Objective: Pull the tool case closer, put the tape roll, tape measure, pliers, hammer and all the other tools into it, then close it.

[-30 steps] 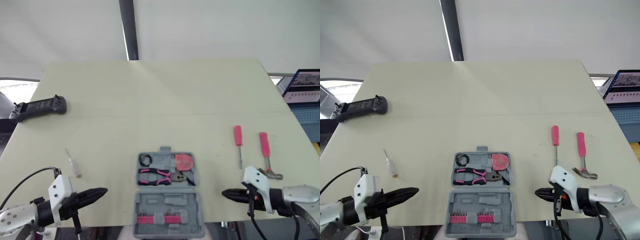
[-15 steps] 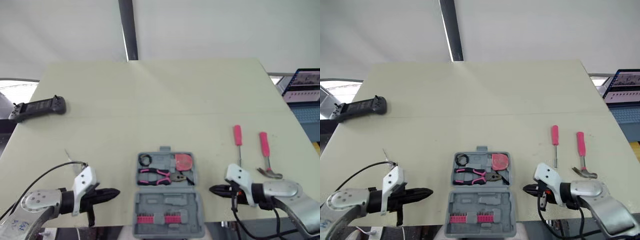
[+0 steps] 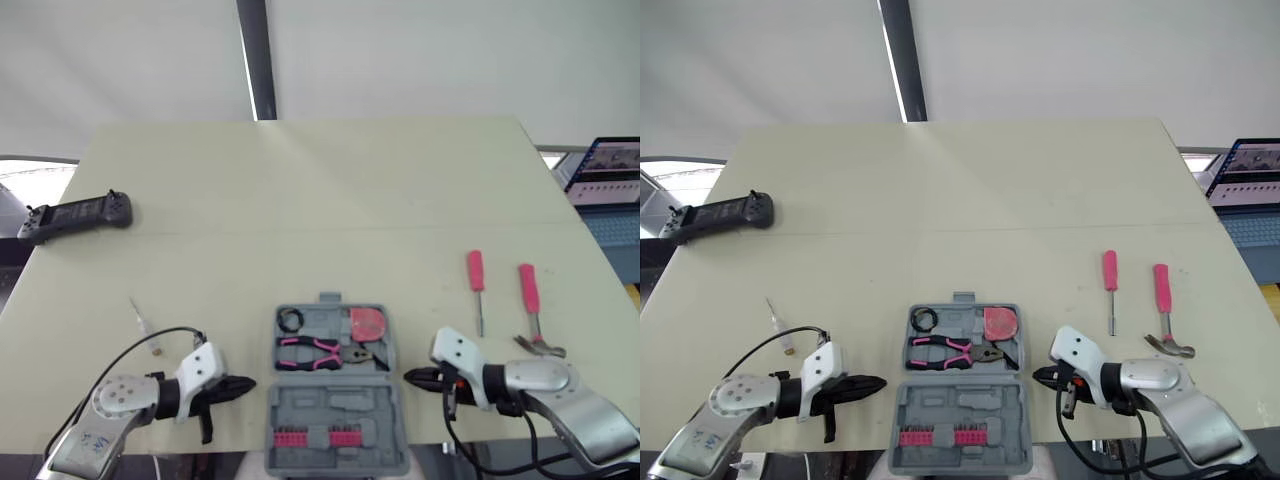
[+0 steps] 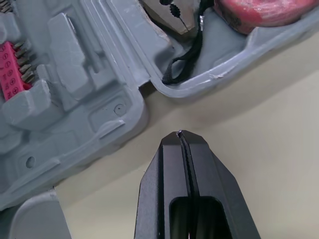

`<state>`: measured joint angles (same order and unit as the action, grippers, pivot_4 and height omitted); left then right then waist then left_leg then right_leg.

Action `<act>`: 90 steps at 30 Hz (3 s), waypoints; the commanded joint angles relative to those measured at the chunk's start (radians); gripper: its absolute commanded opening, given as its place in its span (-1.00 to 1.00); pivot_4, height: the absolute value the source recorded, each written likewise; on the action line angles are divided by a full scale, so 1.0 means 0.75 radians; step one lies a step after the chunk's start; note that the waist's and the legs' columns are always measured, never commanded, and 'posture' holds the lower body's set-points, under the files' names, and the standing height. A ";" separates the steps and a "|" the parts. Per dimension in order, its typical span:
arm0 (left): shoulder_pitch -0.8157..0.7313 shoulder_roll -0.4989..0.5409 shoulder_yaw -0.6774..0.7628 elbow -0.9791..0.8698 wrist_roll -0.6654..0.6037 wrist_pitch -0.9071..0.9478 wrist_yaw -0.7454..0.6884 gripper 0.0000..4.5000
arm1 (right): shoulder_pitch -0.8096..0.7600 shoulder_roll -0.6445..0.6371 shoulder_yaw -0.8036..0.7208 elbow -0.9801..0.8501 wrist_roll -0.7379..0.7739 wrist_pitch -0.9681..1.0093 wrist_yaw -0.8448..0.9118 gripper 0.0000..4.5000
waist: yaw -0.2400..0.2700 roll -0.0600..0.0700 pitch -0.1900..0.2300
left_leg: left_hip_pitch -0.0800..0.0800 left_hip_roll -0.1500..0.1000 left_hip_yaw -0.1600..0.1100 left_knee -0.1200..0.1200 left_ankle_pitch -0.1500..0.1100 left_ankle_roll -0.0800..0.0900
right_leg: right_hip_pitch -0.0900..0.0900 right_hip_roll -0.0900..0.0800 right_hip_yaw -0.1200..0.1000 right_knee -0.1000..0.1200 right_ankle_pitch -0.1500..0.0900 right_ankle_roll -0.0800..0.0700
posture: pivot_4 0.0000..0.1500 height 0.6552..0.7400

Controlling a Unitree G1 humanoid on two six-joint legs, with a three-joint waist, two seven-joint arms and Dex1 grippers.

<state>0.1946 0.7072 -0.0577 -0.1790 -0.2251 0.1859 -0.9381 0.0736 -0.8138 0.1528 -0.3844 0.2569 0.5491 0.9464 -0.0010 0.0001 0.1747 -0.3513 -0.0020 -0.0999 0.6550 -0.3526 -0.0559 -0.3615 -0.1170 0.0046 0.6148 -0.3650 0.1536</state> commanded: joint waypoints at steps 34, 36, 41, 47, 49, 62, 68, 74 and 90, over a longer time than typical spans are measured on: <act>-0.233 -0.094 -0.165 -0.023 0.084 0.097 0.050 -0.99 | -0.150 0.079 0.106 0.046 -0.055 0.064 -0.027 -1.00 | 0.001 0.000 0.000 | -0.001 -0.001 -0.001 0.005 0.000 0.000 | -0.001 0.000 0.000 0.007 0.000 0.000 | 1.00 1.00; -0.251 -0.103 -0.166 -0.012 0.087 0.101 0.051 -0.99 | -0.154 0.081 0.105 0.051 -0.059 0.065 -0.031 -1.00 | 0.001 0.000 0.000 | -0.001 -0.001 -0.001 0.005 0.000 0.000 | -0.002 0.000 0.000 0.007 0.000 0.000 | 1.00 1.00; -0.273 -0.115 -0.170 0.011 0.095 0.093 0.051 -0.99 | -0.166 0.090 0.105 0.058 -0.064 0.069 -0.041 -1.00 | 0.000 0.000 0.000 | -0.001 -0.001 -0.001 0.005 0.000 0.000 | -0.002 0.000 0.000 0.008 0.000 0.000 | 1.00 1.00; -0.285 -0.121 -0.171 0.027 0.105 0.092 0.057 -0.99 | -0.204 0.119 0.107 0.104 -0.092 0.073 -0.073 -1.00 | 0.000 0.000 0.000 | -0.001 0.000 -0.001 0.006 0.000 0.000 | -0.002 0.000 0.000 0.008 0.000 0.000 | 1.00 1.00; -0.284 -0.126 -0.169 0.028 0.106 0.093 0.063 -0.99 | -0.208 0.122 0.106 0.108 -0.097 0.075 -0.073 -1.00 | 0.000 0.000 0.000 | -0.001 0.000 -0.001 0.006 0.000 0.000 | -0.002 0.000 0.000 0.008 0.000 0.000 | 1.00 1.00; -0.294 -0.162 -0.165 0.055 0.124 0.084 0.103 -0.99 | -0.258 0.154 0.109 0.182 -0.150 0.065 -0.129 -1.00 | 0.000 -0.001 -0.001 | 0.000 0.000 -0.001 0.007 0.000 0.000 | -0.001 0.000 0.000 0.008 0.000 0.000 | 1.00 1.00; -0.324 -0.171 -0.151 0.107 0.131 0.064 0.114 -0.99 | -0.269 0.162 0.108 0.186 -0.152 0.069 -0.137 -1.00 | 0.000 -0.001 -0.001 | 0.000 0.000 -0.001 0.008 0.000 0.000 | -0.001 0.000 0.000 0.009 0.000 0.000 | 1.00 1.00; -0.363 -0.174 -0.139 0.161 0.132 0.042 0.116 -0.99 | -0.290 0.181 0.108 0.201 -0.164 0.071 -0.154 -1.00 | 0.000 -0.001 -0.001 | 0.000 0.000 -0.001 0.008 0.000 0.000 | -0.001 0.000 0.000 0.009 0.000 0.000 | 1.00 1.00; -0.391 -0.181 -0.131 0.236 0.153 -0.014 0.135 -0.99 | -0.317 0.217 0.110 0.224 -0.187 0.069 -0.177 -1.00 | -0.003 -0.001 -0.002 | 0.000 0.000 -0.001 0.009 0.000 0.000 | -0.001 0.000 0.000 0.010 0.000 0.000 | 1.00 1.00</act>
<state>-0.0938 0.5792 -0.1692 -0.0121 -0.1154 0.1861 -0.8566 -0.1586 -0.6642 0.2301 -0.2285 0.1360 0.5996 0.8473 -0.0031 -0.0010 0.1735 -0.3510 -0.0023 -0.1009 0.6615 -0.3527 -0.0559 -0.3620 -0.1168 0.0044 0.6221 -0.3650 0.1536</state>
